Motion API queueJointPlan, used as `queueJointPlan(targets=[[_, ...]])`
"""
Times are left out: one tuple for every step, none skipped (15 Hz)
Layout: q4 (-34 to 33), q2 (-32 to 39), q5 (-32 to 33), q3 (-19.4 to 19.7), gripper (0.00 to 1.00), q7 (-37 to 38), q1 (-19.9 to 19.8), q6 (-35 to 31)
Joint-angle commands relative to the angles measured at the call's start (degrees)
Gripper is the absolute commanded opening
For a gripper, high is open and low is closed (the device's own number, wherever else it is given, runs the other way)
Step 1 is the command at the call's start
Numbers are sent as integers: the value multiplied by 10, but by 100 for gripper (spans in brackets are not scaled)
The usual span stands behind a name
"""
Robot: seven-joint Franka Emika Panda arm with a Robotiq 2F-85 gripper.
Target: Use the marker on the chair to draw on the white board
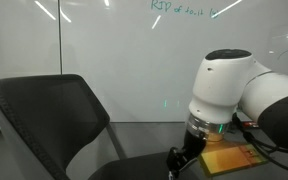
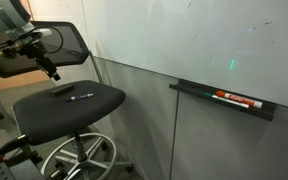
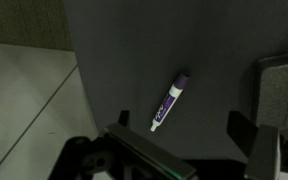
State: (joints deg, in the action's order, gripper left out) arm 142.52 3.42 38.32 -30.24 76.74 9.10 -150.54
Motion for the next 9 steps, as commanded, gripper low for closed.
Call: queueJointPlan(targets=[[-60,62,90,27,100,156,23,26],[-73,82,117,34,100,197,30,33],[-87,107,146,40,100,240,37,39],[-102,135,176,44,100,283,46,48],[-115,160,191,48,100,309,55,56],[-127,184,201,52,100,329,63,62],[-140,206,209,56,100,344,72,69],[-149,219,195,100,100,341,118,62],[-164,238,190,108,100,344,128,63]])
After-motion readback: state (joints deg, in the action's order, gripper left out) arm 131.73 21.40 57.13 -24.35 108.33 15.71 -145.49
